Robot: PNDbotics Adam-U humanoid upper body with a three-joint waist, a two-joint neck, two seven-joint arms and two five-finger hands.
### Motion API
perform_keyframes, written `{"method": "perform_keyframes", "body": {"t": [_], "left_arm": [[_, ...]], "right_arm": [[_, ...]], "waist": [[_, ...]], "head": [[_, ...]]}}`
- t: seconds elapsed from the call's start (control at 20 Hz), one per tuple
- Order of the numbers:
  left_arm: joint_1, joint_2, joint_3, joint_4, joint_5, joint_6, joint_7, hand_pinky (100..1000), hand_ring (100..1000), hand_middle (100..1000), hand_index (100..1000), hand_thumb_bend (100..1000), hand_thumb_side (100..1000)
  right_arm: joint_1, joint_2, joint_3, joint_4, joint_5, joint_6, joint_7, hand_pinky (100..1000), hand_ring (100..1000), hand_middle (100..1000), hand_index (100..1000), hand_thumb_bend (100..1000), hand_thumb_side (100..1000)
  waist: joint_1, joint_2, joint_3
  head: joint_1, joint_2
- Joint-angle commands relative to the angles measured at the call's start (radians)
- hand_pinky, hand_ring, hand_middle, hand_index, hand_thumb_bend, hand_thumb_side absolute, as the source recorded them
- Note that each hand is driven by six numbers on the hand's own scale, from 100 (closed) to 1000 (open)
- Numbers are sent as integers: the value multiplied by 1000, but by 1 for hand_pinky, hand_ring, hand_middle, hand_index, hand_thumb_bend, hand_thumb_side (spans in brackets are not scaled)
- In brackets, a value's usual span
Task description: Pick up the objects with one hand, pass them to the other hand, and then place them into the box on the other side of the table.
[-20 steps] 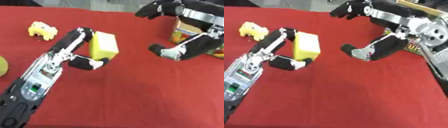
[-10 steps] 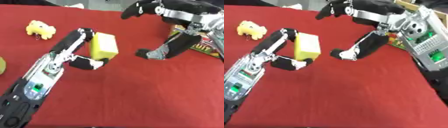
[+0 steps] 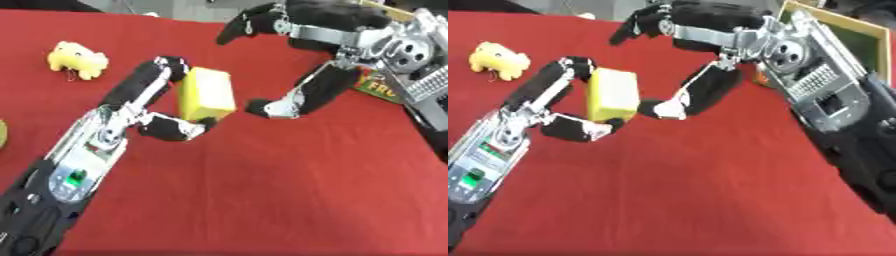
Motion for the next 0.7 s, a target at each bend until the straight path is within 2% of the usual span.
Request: {"method": "perform_keyframes", "body": {"t": [0.05, 0.4, 0.7], "left_arm": [[-11, -7, 6, -9, -30, -2, 19, 711, 653, 587, 604, 100, 210], [-12, -29, 10, 25, -98, 10, 44, 705, 651, 584, 601, 100, 187], [-15, -48, 11, 51, -109, 18, 57, 700, 647, 574, 598, 100, 196]], "right_arm": [[-22, 9, -2, 12, 19, 1, 6, 883, 917, 869, 914, 344, 369], [-22, 36, 4, 36, 37, 10, 22, 884, 922, 873, 920, 335, 400], [-21, 52, 8, 44, 63, 15, 25, 887, 924, 876, 922, 344, 418]], "waist": [[2, -23, 1], [2, -23, 3], [1, -22, 6]], "head": [[-9, 5], [-12, 7], [-16, 8]]}}
